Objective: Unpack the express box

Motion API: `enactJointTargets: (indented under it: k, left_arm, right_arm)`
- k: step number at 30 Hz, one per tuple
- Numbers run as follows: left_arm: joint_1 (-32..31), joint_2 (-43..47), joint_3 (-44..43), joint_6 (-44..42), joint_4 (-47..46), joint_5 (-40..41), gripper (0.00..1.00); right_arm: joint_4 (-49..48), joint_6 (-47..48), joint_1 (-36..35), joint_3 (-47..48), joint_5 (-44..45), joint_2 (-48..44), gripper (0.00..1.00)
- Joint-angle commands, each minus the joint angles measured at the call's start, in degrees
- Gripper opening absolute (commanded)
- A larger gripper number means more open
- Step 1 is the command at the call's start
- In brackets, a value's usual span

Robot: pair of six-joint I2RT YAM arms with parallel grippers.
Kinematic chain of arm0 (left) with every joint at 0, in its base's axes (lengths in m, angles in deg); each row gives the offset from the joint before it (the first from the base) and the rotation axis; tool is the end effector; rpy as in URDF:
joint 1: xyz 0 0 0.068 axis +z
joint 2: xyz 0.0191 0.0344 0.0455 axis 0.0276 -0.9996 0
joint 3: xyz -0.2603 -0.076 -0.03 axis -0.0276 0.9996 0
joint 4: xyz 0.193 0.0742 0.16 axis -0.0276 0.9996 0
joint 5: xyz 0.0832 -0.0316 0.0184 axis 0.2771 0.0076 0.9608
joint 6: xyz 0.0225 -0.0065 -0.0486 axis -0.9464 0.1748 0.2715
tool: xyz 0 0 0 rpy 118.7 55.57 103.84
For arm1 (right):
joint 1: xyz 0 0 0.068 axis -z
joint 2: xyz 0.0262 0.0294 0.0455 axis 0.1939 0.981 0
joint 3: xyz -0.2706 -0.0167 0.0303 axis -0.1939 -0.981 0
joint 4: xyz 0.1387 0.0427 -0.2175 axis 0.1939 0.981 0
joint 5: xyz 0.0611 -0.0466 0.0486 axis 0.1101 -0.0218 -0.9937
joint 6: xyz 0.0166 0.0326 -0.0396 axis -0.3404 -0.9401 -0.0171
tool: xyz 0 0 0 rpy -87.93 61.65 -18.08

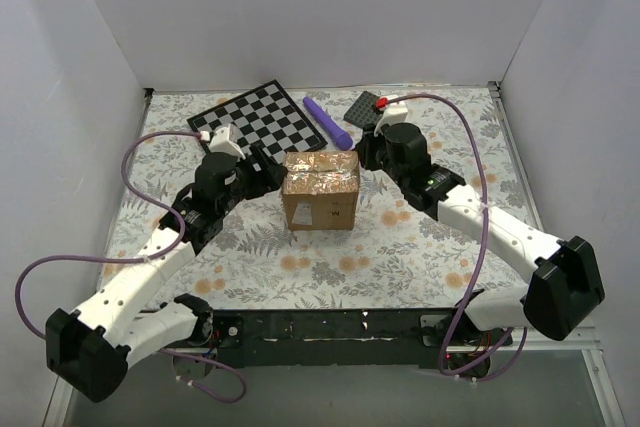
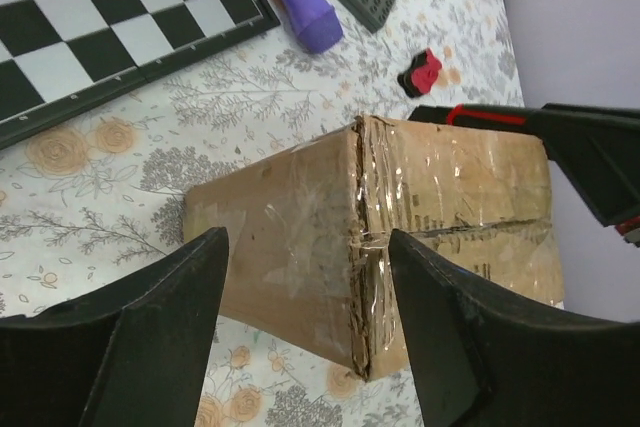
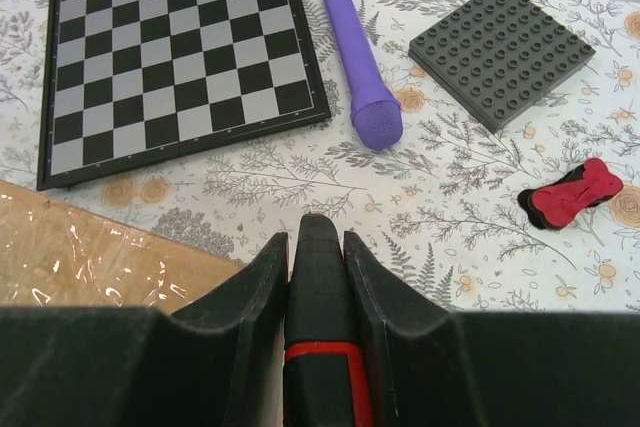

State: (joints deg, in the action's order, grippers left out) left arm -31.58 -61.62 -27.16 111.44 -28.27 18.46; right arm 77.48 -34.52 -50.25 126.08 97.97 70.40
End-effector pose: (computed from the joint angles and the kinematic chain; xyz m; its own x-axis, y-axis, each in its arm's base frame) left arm 0.1939 -0.1070 0.3101 -0.4637 -0.8498 -0.2507 -0.2307 0.3890 -0.8919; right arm 0.2522 0.1915 0.3251 -0.2849 0.0368 -0.9579 -0.3338 0.9329 0.1351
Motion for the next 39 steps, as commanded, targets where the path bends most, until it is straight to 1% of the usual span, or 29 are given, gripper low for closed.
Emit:
enactJointTargets:
  k: [1, 3, 4, 8, 12, 15, 19, 23, 26, 27, 30, 33, 35, 37, 39]
  left_arm:
    - [1.43, -3.17, -3.50, -6.34, -0.43, -12.57, 0.65]
    - [3.01, -4.58, -4.03, -6.79, 0.02, -15.65, 0.67]
    - [3.63, -4.76, -4.04, -6.96, -0.16, -18.62, 0.68]
    - [5.04, -2.92, -3.07, -6.00, -1.21, -20.41, 0.75]
    - [5.57, -1.69, -2.63, -6.00, -2.88, -23.65, 0.77]
    - [5.91, -1.95, -2.80, -7.04, -3.24, -26.91, 0.71]
    - [6.09, -2.83, -4.03, -10.12, -0.87, -30.25, 0.63]
    - [6.00, -3.18, -4.30, -11.88, 1.42, -27.98, 0.62]
    - [6.01, -3.09, -3.95, -12.32, 2.30, -26.04, 0.55]
    - [6.00, -3.18, -3.86, -12.41, 2.48, -26.03, 0.51]
    - [7.14, -3.53, -3.42, -12.50, 3.62, -26.82, 0.47]
    - [8.20, -3.71, -2.02, -11.54, 2.40, -29.10, 0.45]
    - [9.07, -4.84, -2.01, -11.10, 1.25, -31.99, 0.40]
    - [10.30, -6.43, -2.89, -11.01, 1.07, -35.16, 0.31]
    - [11.19, -7.66, -2.98, -10.31, 0.46, -37.89, 0.29]
  right_arm:
    - [-0.70, -2.47, -0.83, -1.78, -1.37, -4.30, 0.01]
    - [-0.62, -3.00, -1.01, -2.75, -1.81, -5.27, 0.01]
    - [-0.62, -3.43, -1.10, -3.10, -1.99, -5.53, 0.01]
    - [0.00, -4.58, -1.62, -3.89, -1.99, -6.85, 0.01]
    - [0.35, -4.32, -1.54, -3.98, -1.11, -6.68, 0.01]
    - [1.31, -4.58, -1.54, -3.81, -1.46, -6.85, 0.01]
    - [2.20, -5.46, -1.62, -3.98, -1.37, -7.55, 0.01]
    - [2.20, -5.99, -1.62, -4.86, -1.29, -8.52, 0.01]
    - [2.20, -5.81, -1.54, -4.69, -1.46, -8.61, 0.01]
    - [2.20, -5.73, -1.62, -4.60, -1.46, -8.61, 0.01]
    - [3.59, -5.20, -1.62, -4.60, -1.46, -8.96, 0.01]
    - [3.69, -5.20, -1.62, -4.95, -1.90, -9.14, 0.01]
    - [3.69, -5.20, -1.54, -5.30, -2.25, -9.31, 0.01]
    - [3.60, -5.37, -1.62, -5.65, -2.69, -9.58, 0.01]
    - [3.52, -5.37, -1.54, -6.00, -2.87, -9.84, 0.01]
